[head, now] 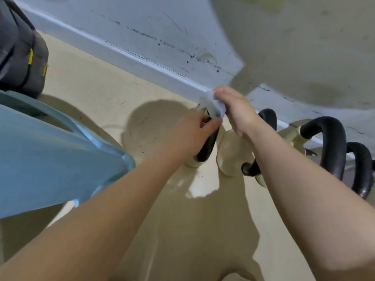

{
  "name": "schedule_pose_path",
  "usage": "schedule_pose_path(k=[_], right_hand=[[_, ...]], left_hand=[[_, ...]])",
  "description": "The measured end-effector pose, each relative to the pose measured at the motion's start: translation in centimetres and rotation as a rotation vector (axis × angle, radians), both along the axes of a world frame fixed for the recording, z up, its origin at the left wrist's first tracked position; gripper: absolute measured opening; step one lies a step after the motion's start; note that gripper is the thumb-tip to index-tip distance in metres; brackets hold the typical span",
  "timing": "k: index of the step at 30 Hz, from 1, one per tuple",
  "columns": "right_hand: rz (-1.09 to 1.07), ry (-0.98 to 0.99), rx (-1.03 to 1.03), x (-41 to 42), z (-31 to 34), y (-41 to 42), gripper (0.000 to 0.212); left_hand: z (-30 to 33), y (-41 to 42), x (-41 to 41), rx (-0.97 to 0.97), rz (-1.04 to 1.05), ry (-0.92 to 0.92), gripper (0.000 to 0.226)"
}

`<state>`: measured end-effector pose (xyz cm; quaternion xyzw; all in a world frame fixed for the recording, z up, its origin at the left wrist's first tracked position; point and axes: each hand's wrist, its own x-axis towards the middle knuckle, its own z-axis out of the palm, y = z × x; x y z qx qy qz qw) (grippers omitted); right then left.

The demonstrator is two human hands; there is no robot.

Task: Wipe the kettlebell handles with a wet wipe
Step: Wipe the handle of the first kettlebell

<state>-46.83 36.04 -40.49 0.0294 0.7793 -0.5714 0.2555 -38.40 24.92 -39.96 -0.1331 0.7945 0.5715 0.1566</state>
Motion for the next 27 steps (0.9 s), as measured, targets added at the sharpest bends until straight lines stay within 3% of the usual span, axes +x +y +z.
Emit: schedule_pose_path(k=[2,6,8,11,14,17,20,23,25,27], right_hand=[[-0.146,-0.131,-0.043,-0.8,-1.2,-0.1,0.022],[-0.184,-0.214,-0.044,-1.2,-1.9,-1.0,0.026],[-0.176,-0.078,-0.096,-0.3,-1.7,-1.5,0.013],[-0.225,0.035,-0.258,1.1,-2.1,-1.6,0.016],[-0.386,-0.246,-0.319,1.4,-2.0,-1.7,0.035],[-0.278,-0.197,-0.225,3.2,-2.3,-1.3,0.045],[-0.294,-0.275,-0.296,5.2,-1.8,-1.3,0.046],[-0.312,-0.169,-0.261,5.0,-0.5,-2.1,0.045],[-0.268,-0.125,-0.082,5.9,-0.1,-2.9,0.038],[-0.214,-0.015,0.105,8.9,-0.6,-3.1,0.017]], left_hand=[[0.2,0.2,0.0,-0.092,-0.072,0.014,0.032],[0.2,-0.2,-0.2,-0.075,-0.093,-0.046,0.031],[0.3,-0.1,0.0,0.002,-0.035,-0.065,0.030],[0.6,0.1,0.1,0.043,0.052,-0.069,0.029],[0.5,-0.2,0.0,0.068,0.056,-0.105,0.032],[0.1,-0.5,0.2,0.101,0.070,-0.103,0.029],[-0.2,0.0,0.5,0.252,0.139,-0.118,0.028],[-0.8,0.4,0.5,0.524,0.345,-0.220,0.044],[-1.4,0.0,0.5,0.694,0.527,-0.319,0.036],[-1.9,-0.6,0.7,0.804,0.641,-0.350,0.029]])
